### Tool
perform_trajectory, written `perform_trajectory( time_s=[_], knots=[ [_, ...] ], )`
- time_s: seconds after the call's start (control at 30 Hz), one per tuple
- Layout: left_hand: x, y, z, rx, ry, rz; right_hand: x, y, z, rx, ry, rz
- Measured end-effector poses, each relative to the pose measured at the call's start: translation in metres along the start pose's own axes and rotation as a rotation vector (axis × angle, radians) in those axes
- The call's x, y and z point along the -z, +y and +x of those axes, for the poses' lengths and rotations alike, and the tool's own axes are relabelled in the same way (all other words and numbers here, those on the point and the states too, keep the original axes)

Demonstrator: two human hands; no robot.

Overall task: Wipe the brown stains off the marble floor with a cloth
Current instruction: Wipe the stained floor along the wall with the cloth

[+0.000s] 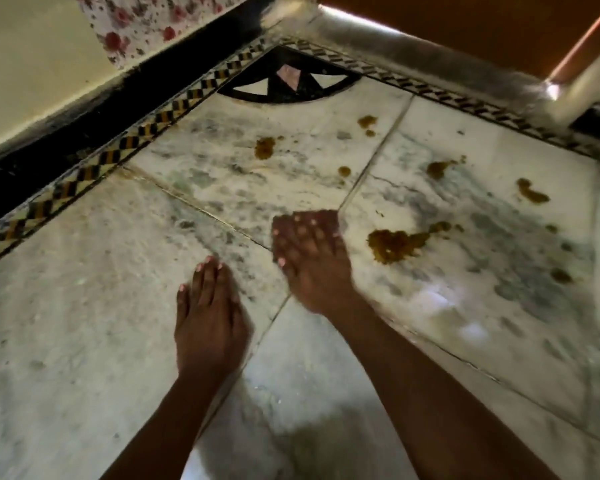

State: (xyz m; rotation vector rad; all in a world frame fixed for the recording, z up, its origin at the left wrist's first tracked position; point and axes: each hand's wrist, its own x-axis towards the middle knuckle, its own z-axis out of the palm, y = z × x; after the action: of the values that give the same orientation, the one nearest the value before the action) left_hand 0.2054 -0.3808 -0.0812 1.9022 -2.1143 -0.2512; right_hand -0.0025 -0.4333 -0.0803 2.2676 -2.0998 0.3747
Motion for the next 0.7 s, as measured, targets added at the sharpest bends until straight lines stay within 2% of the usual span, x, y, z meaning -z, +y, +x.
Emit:
perform_trajectory(
  time_s=[0.07,0.1,0.17,0.27,0.33,0.4,0.5,0.53,0.6,0.7],
  knots=[
    [-0.001,-0.001,0.0,-0.011,0.002,-0.019,0.009,0.005,-0.054,0.137,-0.038,-0.014],
    [0.0,0.0,0.002,-0.029,0.002,-0.033,0.018,0.016,-0.075,0.121,-0.034,0.014],
    [0.002,0.004,0.003,-0.052,-0.018,-0.065,0.025,0.047,-0.087,0.023,-0.003,-0.006],
    [0.002,0.021,0.0,-0.122,-0.046,-0.064,0.023,0.085,-0.042,-0.256,0.056,0.0],
    [-0.001,0.042,-0.008,-0.208,-0.066,-0.061,0.022,0.086,-0.012,-0.394,0.005,0.05],
    [-0.007,0.059,-0.014,-0.206,-0.068,-0.08,0.016,0.073,-0.009,-0.32,-0.019,0.007],
    [-0.014,0.082,-0.021,-0.147,-0.085,-0.124,0.026,0.078,-0.074,0.023,-0.04,-0.041],
    [-0.017,0.085,-0.022,-0.137,-0.089,-0.114,0.033,0.089,-0.099,0.057,-0.061,-0.037],
    [-0.02,0.089,-0.022,-0.139,-0.107,-0.065,0.044,0.123,-0.123,-0.025,-0.106,-0.022],
    [-0.022,0.091,-0.025,-0.138,-0.094,-0.048,0.054,0.159,-0.098,-0.364,-0.152,0.03]
  ],
)
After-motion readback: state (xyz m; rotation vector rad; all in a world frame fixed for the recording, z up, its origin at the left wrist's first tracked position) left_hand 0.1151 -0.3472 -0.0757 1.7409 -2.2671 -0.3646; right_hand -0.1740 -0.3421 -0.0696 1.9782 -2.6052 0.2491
